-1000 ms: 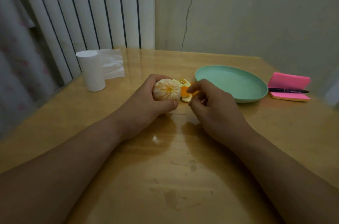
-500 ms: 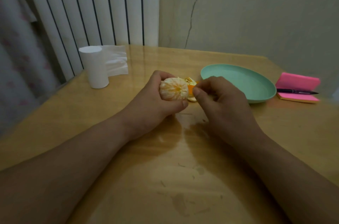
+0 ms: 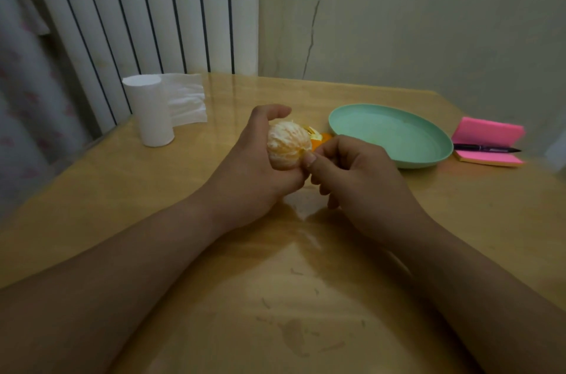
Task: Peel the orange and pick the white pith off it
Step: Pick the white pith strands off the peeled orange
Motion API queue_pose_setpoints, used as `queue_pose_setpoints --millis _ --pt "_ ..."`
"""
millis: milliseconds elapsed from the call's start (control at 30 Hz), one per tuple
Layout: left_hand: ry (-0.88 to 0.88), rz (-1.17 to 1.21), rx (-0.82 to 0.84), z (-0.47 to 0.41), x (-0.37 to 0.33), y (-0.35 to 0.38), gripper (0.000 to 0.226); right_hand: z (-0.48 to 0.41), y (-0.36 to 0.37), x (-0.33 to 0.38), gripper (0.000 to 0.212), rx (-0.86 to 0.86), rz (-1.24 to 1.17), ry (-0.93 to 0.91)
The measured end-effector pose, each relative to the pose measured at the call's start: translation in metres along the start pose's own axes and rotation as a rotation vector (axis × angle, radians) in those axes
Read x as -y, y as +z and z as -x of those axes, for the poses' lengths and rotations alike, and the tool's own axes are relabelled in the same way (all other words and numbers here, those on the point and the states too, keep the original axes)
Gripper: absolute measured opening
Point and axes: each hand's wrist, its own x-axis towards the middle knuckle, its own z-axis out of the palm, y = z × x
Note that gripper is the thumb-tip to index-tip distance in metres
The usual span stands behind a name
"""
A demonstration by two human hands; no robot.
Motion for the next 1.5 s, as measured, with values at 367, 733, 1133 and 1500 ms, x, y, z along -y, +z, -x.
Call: queue_pose_setpoints --millis 367,733,1133,1500 --pt "0.12 -0.201 -0.041 0.004 -0.005 0.008 0.081 0.001 0.001 0.001 0.011 -0.066 -0.012 0.02" --pt "-0.119 0.167 0.051 -0.001 -0.005 -0.004 0.062 -0.001 -0.001 0.001 0.019 0.021 -0.309 0.148" --pt "-0.346 0.678 0.072 -0.005 -0.008 0.0 0.054 0.0 -0.002 0.002 0.016 -0.007 -0.312 0.069" --pt "-0.444 1.022 0.179 -0.003 -0.016 -0.005 0.049 -0.003 -0.002 -0.002 0.019 -0.024 -0.397 0.106"
